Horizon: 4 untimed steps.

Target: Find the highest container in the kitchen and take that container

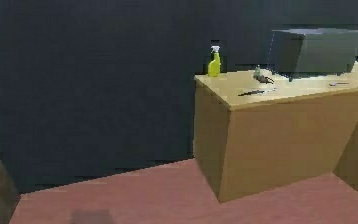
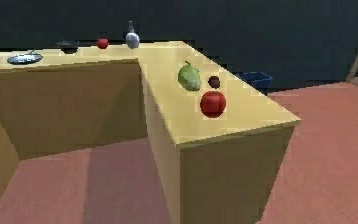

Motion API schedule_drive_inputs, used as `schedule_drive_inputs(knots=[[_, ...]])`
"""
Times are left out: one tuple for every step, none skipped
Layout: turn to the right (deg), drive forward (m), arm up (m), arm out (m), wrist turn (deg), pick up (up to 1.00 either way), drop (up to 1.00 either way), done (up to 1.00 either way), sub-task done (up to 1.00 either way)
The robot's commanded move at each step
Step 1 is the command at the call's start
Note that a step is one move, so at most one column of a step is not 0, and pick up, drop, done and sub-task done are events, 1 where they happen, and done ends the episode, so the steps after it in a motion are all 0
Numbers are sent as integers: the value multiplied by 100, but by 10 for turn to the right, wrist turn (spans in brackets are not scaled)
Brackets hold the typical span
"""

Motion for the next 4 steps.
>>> schedule_drive_inputs(knots=[[0, 65, 0, 0, 0, 0, 0, 0, 0], [-450, 0, 0, 0, 0, 0, 0, 0, 0], [-270, 0, 0, 0, 0, 0, 0, 0, 0], [450, 0, 0, 0, 0, 0, 0, 0, 0]])
